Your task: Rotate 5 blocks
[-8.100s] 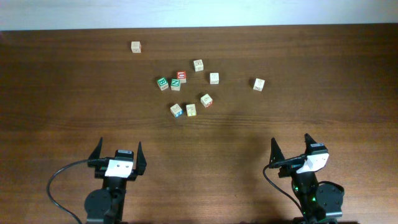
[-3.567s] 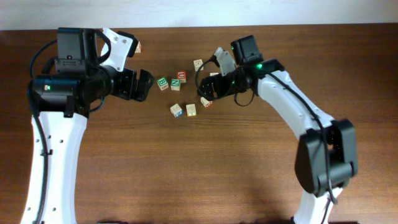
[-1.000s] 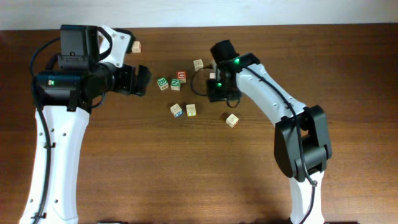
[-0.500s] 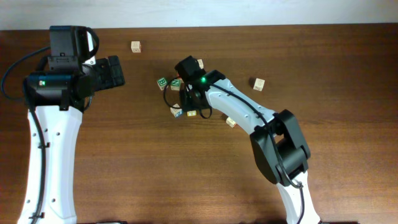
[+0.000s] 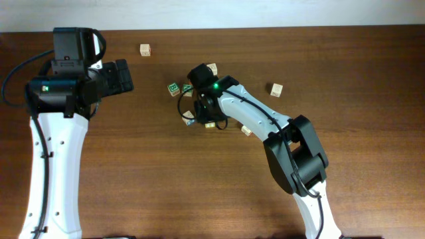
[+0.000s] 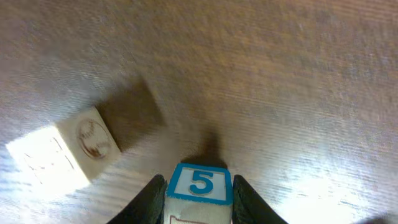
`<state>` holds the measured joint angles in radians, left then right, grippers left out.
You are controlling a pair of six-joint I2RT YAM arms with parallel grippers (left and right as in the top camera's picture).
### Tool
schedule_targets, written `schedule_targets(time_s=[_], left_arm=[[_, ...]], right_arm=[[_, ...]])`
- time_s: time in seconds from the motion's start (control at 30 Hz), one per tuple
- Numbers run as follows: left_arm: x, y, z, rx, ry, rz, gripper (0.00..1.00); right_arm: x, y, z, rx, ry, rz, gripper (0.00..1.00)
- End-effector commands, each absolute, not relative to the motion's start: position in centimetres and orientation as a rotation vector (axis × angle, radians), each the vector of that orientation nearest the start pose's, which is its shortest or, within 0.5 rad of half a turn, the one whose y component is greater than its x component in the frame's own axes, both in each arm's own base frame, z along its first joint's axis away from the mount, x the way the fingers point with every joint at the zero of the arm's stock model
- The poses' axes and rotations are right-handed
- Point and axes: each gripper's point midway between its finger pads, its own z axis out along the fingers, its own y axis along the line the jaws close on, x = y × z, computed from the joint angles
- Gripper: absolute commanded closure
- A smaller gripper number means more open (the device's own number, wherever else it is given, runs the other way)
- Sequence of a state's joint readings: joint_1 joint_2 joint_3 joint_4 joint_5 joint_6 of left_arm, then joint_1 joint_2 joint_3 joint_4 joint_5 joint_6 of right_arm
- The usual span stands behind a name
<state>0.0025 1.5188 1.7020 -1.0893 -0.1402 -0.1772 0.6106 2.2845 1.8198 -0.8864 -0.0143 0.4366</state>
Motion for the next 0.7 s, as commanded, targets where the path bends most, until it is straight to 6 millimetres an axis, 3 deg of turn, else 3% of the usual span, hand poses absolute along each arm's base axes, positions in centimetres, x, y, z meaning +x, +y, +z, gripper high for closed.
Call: schedule_targets(time_s=[0.0, 0.3, 0.67], left_arm=[[38.9, 3.0, 29.2, -0.310, 2.437, 0.115, 0.01], [38.9, 3.0, 29.2, -0.310, 2.437, 0.115, 0.01], [38.9, 3.0, 29.2, -0.310, 2.437, 0.116, 0.01]], right_arm=[[38.8, 27.1, 0.8, -0.237, 3.014, 0.096, 0.69], [35.7, 22.3, 0.7, -0.181, 3.202, -0.068, 0.69], [37.3, 19.3, 0.7, -0.373, 3.192, -0.068, 0.68]])
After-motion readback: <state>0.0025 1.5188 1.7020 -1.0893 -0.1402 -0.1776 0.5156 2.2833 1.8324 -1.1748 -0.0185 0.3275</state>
